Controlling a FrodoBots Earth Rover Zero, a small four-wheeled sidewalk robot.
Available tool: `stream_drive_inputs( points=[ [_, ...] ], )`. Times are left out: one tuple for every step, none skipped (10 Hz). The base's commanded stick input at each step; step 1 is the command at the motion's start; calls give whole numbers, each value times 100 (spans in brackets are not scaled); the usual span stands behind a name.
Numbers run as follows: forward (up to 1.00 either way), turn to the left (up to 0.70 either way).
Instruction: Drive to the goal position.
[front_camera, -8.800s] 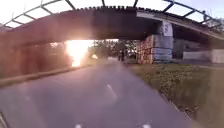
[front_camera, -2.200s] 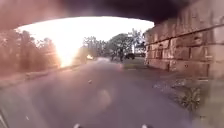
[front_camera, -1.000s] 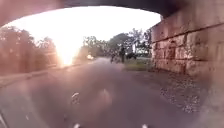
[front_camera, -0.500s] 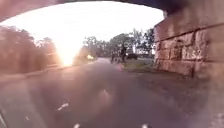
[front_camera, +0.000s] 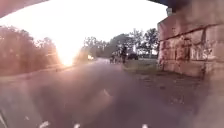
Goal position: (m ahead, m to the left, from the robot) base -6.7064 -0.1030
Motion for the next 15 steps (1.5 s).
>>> stream_drive_inputs(
  points=[
    [100,0],
    [100,0],
    [100,0],
    [100,0],
    [100,0],
    [100,0],
    [100,0],
    [100,0],
    [100,0],
    [100,0],
    [100,0],
    [100,0],
    [100,0],
    [100,0],
    [100,0]
  ],
)
